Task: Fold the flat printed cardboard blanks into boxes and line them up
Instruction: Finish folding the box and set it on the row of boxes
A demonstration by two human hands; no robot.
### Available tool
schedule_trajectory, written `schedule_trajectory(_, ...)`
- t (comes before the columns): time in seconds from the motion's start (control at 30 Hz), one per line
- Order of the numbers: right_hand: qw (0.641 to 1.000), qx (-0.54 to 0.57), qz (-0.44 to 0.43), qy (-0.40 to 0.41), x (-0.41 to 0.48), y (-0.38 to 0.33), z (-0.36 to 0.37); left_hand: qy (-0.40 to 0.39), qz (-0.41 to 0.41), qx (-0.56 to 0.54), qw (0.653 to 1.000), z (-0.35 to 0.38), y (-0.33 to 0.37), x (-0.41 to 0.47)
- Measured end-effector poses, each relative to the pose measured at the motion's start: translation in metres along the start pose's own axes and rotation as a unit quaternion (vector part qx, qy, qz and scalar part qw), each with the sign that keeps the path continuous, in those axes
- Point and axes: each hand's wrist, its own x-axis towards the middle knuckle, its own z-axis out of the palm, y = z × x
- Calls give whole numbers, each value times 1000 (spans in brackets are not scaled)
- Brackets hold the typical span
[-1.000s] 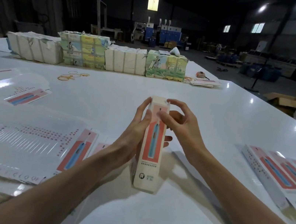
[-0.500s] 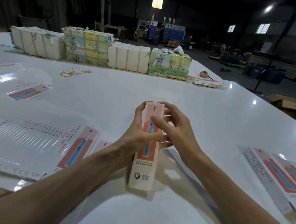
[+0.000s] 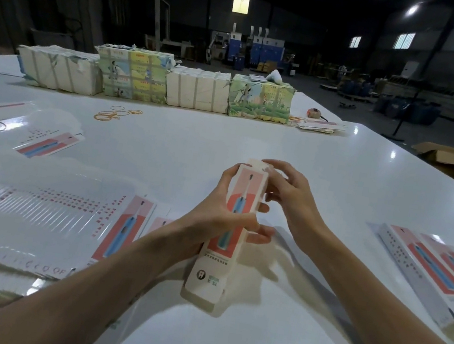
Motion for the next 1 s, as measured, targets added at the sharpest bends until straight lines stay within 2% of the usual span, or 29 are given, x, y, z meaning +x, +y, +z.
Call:
schedule_trajectory(0.27, 998, 8, -50, -34, -1, -4, -7, -14, -2, 4, 1000, 0, 4, -6)
schedule_trajectory(0.4, 995, 85, -8, -54, -2, -13, -6, -7, 1, 25, 1000, 1, 8, -6)
schedule_trajectory(0.53, 994, 103, 19, -19, -2, -19, -4, -5, -2, 43, 999, 2, 7, -7)
schedule_trajectory(0.7, 984, 155, 83, -17, -2, -23, -7, 0, 3, 40, 999, 2, 3, -6)
schedule_trajectory(1.0, 982, 161, 95, -10, -4, -25, -11, -28, 34, 28, 999, -2, -4, -1)
